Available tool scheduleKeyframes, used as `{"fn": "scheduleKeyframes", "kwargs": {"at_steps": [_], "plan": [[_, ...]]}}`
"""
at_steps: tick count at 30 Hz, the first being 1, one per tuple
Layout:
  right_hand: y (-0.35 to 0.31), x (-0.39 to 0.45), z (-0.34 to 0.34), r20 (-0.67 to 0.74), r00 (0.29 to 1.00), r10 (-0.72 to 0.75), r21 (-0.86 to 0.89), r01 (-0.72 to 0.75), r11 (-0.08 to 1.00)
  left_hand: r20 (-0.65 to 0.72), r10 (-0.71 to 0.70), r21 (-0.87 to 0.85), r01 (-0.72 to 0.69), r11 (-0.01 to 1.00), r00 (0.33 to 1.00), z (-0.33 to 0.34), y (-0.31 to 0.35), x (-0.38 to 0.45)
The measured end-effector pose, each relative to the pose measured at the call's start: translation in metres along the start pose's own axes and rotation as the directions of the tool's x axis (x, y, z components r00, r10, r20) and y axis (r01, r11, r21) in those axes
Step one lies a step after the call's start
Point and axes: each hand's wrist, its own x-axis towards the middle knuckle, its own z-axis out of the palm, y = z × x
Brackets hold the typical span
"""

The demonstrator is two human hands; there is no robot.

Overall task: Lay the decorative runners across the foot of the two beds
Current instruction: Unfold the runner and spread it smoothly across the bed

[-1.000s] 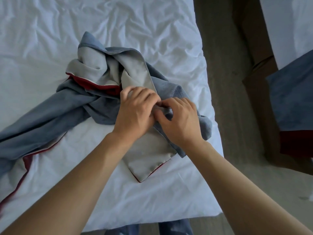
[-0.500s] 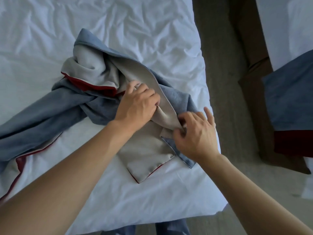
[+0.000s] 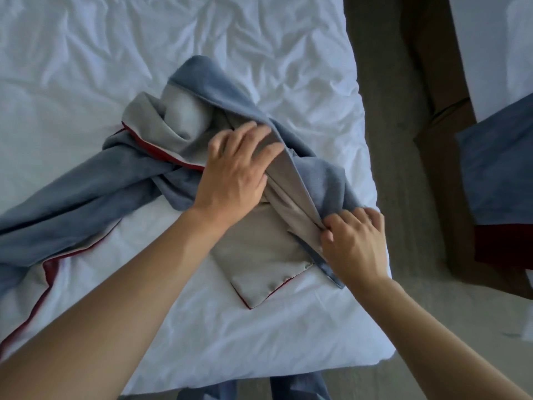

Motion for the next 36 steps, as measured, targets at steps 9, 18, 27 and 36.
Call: {"fn": "scheduleKeyframes", "kwargs": {"at_steps": [9, 18, 27, 36], "plan": [[0.005, 0.000, 0.000, -0.093, 0.996, -0.003, -0.021, 0.001, 1.000, -0.009, -0.032, 0.073, 0.033, 0.997, 0.999, 0.002, 0.004, 0.005], [-0.060, 0.045, -0.003, -0.176, 0.981, -0.078, 0.150, 0.105, 0.983, -0.011, 0.069, -0.055, -0.070, 0.996, 0.998, 0.006, 0.007, -0.039], [-0.008, -0.047, 0.014, -0.141, 0.980, -0.139, 0.020, 0.143, 0.990, -0.055, 0.035, 0.096, -0.030, 0.995, 0.998, -0.003, -0.020, -0.019], [-0.077, 0.010, 0.002, -0.284, 0.934, -0.218, 0.130, 0.263, 0.956, 0.052, 0.136, -0.081, -0.131, 0.988, 0.989, -0.004, 0.004, -0.071]]}}
